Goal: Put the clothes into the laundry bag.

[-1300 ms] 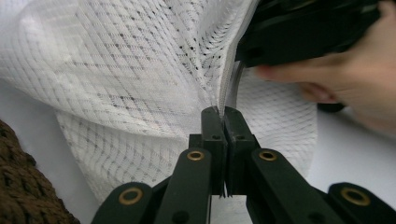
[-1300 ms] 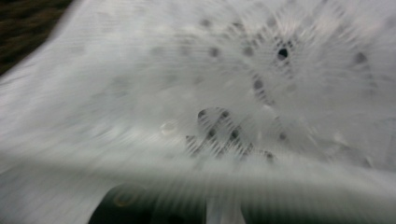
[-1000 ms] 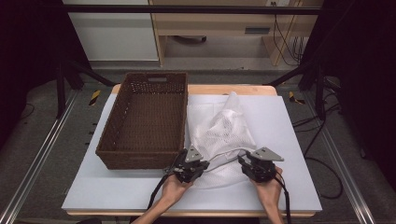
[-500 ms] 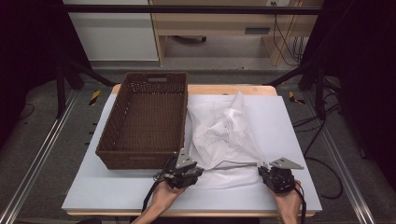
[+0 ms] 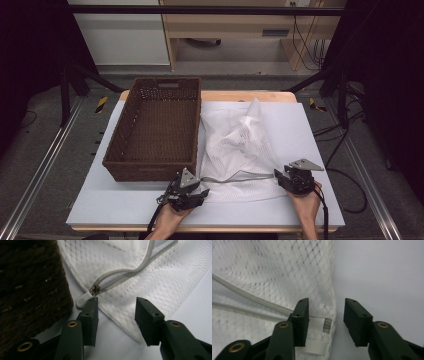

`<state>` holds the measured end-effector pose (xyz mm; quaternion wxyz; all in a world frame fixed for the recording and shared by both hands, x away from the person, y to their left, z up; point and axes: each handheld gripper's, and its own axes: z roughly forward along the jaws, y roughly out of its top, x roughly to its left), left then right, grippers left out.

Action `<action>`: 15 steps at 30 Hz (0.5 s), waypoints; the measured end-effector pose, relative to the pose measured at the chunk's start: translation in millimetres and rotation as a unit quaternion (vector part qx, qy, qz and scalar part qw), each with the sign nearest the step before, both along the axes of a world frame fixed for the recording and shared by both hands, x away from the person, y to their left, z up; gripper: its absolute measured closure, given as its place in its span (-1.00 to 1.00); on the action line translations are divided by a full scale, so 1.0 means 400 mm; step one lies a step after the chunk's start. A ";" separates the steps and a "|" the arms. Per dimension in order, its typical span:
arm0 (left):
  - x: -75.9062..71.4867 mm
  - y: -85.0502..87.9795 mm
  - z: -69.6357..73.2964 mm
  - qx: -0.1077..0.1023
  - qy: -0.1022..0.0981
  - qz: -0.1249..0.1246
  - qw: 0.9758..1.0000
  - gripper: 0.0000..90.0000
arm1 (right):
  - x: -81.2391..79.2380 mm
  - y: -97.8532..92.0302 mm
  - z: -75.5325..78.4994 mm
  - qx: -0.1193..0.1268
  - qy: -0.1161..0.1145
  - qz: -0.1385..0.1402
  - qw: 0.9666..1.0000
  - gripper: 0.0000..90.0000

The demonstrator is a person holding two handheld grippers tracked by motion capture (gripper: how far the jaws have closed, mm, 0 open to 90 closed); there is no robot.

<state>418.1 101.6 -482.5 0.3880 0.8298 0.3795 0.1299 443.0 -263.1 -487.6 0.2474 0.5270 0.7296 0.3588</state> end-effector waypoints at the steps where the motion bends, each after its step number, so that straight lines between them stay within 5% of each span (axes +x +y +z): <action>1: 0.000 -0.005 0.000 0.011 -0.007 0.011 1.000 0.41 | -0.005 -0.004 0.001 0.015 0.002 0.003 1.000 0.53; 7: 0.006 0.003 -0.001 0.017 -0.013 0.019 1.000 0.93 | -0.025 0.001 0.003 0.008 0.000 -0.002 1.000 0.89; 15: 0.004 0.042 0.001 -0.010 -0.019 0.018 1.000 0.96 | -0.048 -0.029 0.002 0.021 -0.002 0.008 1.000 0.90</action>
